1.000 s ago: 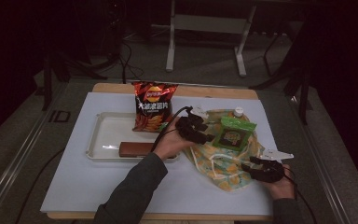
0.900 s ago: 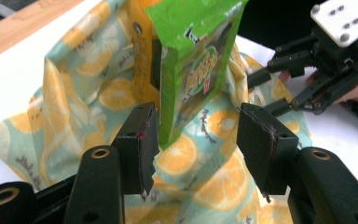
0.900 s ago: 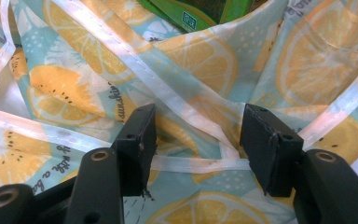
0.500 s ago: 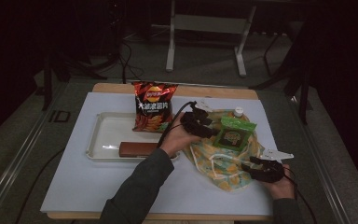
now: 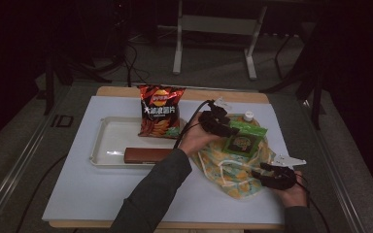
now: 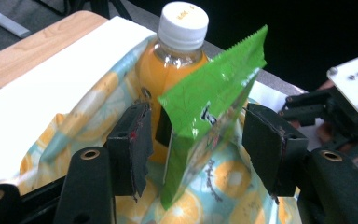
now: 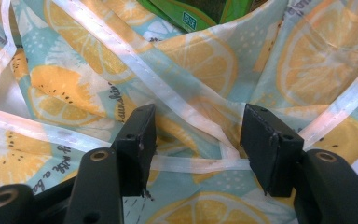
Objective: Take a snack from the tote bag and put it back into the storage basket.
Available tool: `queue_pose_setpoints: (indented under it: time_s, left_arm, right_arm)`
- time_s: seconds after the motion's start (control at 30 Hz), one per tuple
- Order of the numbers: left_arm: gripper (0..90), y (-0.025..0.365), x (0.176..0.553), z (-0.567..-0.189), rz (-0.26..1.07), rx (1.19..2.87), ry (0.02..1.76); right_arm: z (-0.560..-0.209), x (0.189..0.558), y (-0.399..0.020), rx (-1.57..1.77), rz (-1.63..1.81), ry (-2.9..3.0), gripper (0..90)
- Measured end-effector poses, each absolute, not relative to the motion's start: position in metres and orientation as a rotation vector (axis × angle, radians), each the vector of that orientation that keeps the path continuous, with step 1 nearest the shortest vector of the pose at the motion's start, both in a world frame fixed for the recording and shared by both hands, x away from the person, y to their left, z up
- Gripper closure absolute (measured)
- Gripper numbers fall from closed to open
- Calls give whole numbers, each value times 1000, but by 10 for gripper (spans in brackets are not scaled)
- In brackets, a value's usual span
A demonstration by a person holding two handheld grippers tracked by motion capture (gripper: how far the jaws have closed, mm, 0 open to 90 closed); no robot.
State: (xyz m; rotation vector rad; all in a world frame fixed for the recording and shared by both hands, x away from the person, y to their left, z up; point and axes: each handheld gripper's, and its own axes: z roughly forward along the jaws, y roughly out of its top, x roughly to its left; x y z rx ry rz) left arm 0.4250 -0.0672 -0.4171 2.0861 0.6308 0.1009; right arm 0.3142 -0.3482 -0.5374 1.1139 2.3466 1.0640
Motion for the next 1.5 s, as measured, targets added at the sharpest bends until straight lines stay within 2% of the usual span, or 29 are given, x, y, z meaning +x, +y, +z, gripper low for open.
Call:
queue_pose_setpoints:
  time_s: [0.2,0.53,1.17,1.5]
  left_arm:
    - [425,-73,432,-424,73,2056,662]
    - [503,-82,431,-430,85,2060,658]
    - [688,-91,417,-427,214,2087,590]
    - [828,-93,412,-424,195,2079,538]
  right_arm:
    - [-537,314,-348,1113,1064,2347,451]
    - [-537,314,-348,1113,1068,2347,451]
    - [-537,314,-348,1114,1067,2347,451]
    - [-537,314,-348,1111,1066,2348,450]
